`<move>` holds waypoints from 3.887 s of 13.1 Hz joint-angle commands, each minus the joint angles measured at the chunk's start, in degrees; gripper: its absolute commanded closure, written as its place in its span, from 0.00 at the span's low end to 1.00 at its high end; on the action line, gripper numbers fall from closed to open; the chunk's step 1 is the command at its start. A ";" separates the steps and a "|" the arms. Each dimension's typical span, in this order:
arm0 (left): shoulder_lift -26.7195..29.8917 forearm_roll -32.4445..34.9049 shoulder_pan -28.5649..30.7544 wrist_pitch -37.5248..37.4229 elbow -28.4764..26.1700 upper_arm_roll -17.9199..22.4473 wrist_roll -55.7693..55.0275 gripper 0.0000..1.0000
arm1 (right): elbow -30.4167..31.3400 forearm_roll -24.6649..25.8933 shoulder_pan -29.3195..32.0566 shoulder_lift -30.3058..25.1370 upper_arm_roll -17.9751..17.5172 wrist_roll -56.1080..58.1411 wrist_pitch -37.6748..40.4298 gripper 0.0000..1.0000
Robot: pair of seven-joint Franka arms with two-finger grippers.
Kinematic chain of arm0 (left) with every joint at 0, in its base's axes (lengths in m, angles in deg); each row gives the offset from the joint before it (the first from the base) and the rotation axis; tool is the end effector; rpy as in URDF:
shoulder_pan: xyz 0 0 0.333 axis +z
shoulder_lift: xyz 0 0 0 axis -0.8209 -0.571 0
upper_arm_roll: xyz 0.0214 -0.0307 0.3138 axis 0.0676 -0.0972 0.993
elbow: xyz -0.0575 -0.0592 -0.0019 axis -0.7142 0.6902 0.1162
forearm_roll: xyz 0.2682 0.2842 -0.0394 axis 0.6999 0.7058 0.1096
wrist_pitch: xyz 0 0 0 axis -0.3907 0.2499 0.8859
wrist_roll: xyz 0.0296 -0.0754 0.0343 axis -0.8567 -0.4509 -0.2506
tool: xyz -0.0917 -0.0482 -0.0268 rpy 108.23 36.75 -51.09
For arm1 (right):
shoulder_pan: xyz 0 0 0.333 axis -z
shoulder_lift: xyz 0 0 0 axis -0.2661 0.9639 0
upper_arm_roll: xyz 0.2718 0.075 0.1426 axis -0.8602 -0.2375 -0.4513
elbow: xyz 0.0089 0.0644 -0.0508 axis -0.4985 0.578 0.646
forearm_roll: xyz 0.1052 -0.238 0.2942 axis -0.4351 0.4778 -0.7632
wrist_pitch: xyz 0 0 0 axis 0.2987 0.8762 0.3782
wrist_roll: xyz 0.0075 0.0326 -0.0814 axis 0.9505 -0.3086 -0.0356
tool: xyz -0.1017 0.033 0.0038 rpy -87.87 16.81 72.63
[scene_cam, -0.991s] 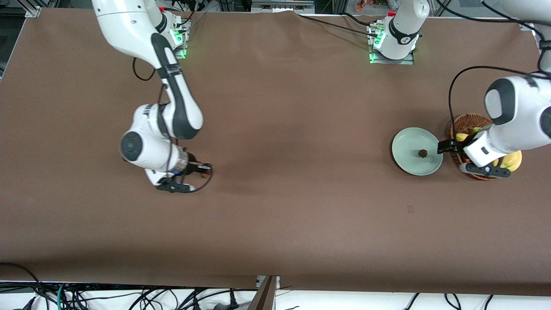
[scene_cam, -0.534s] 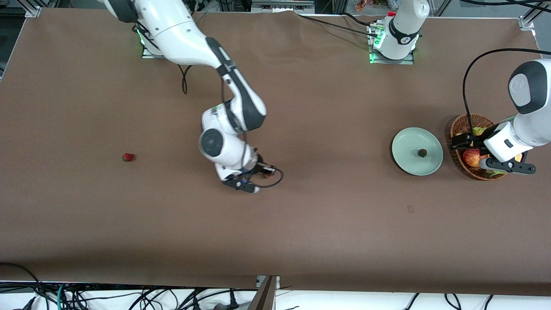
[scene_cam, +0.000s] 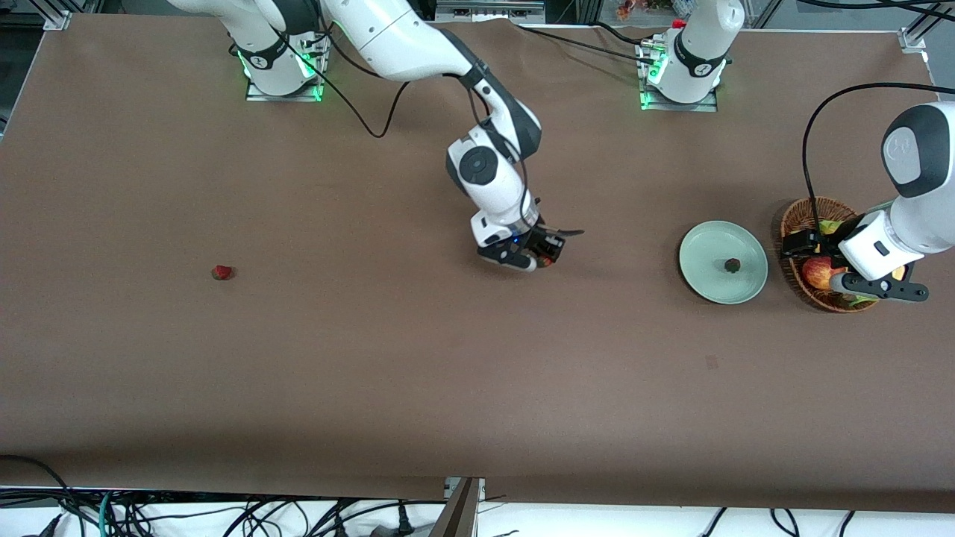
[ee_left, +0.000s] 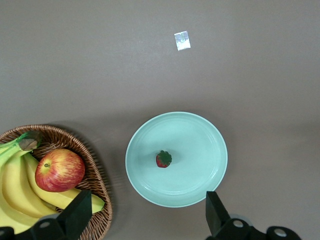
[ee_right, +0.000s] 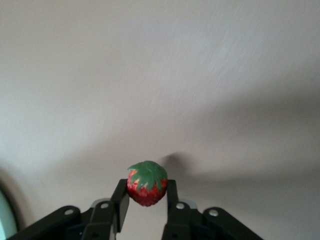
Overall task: Collect all strawberries into plate
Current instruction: 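Carry the second strawberry toward the plate and release it with the right gripper, then grasp the second strawberry with the left gripper while the right gripper grasps the third, then place the strawberry on the plate while the right gripper carries the third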
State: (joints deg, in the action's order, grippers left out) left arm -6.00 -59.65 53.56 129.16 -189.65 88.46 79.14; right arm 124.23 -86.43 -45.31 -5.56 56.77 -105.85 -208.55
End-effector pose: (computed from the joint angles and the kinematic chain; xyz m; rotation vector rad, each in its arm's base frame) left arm 0.5981 0.0741 0.4033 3.0856 -0.2166 -0.1832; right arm 0.4753 0.6207 0.1941 -2.6195 0.5585 -0.0598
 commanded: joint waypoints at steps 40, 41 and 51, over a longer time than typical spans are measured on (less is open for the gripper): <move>-13.66 27.85 -2.52 41.85 -25.14 -38.02 -83.11 0.78 | 45.86 -15.96 16.18 -14.89 40.85 106.41 19.77 0.68; -13.48 27.67 -2.43 40.80 -25.14 -38.19 -83.03 0.78 | 45.86 -15.96 16.00 -14.98 40.85 106.32 19.77 0.77; -4.44 2.56 -0.58 16.83 -13.80 -25.49 -47.06 0.81 | 31.20 -15.78 12.67 -15.34 40.07 95.28 27.15 0.85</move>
State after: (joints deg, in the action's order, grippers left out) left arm -15.67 -51.77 52.40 150.74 -202.50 57.48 20.25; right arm 159.55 -101.41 -31.65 -20.36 97.59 -5.86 -183.27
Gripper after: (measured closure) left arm 0.617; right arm 0.630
